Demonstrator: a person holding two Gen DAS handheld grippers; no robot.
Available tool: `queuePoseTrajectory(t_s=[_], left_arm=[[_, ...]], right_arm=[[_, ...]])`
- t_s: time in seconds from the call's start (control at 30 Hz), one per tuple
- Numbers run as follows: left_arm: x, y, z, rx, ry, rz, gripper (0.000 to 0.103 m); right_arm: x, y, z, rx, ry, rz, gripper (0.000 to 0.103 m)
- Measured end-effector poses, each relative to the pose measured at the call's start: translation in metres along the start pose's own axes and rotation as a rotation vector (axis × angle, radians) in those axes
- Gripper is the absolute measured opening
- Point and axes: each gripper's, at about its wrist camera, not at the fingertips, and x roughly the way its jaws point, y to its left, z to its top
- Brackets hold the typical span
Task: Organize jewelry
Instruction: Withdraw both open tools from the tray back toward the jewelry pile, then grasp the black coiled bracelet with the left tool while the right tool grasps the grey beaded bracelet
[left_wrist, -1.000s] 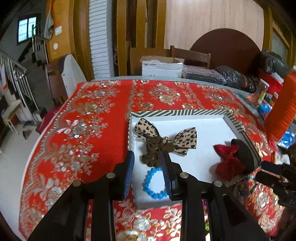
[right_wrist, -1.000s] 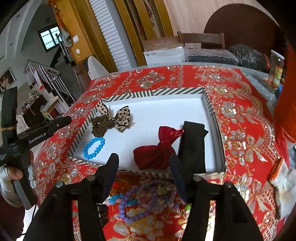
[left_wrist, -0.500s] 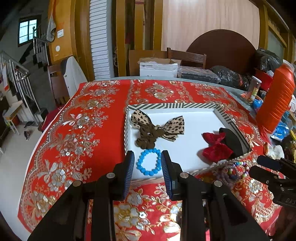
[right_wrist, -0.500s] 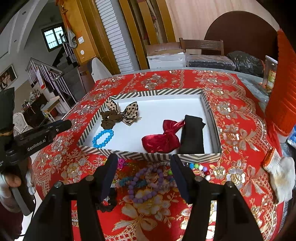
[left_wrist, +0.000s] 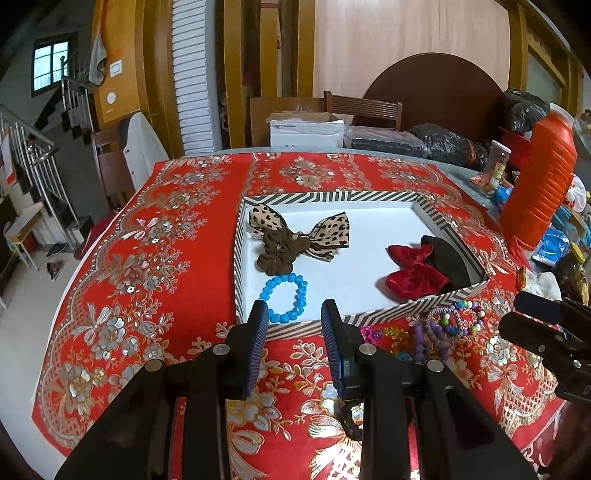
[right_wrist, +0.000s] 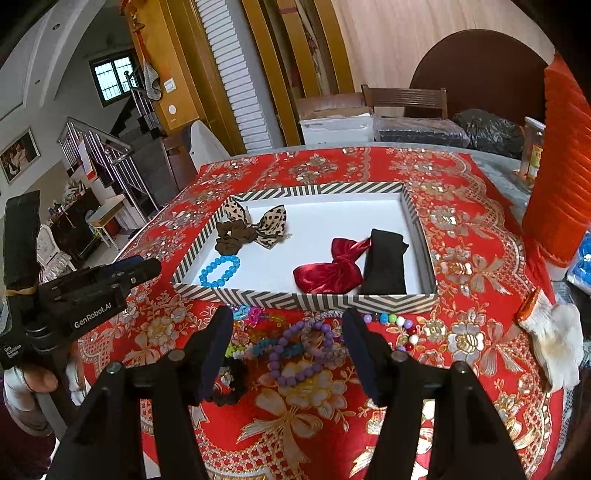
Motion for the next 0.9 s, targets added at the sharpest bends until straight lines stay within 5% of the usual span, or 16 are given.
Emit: queuePoseTrajectory(t_s=[0.37, 0.73, 0.9], left_arm=[[0.0, 0.001, -0.007, -0.02, 0.033, -0.039, 0.027], [0.008, 0.011, -0.026, -0.056, 0.158, -0.251, 0.03], [0.021, 0.002, -0.044, -0.039, 0.234, -0.288, 0.031]], right_arm=[[-0.01, -0.004, -0.006, 0.003, -0.013, -0.005, 0.064], [0.002, -0.032, -0.028, 0.035, 0.054, -0.027, 0.064], [0.018, -0.042, -0.043, 0.038, 0.104, -0.032, 0.063]])
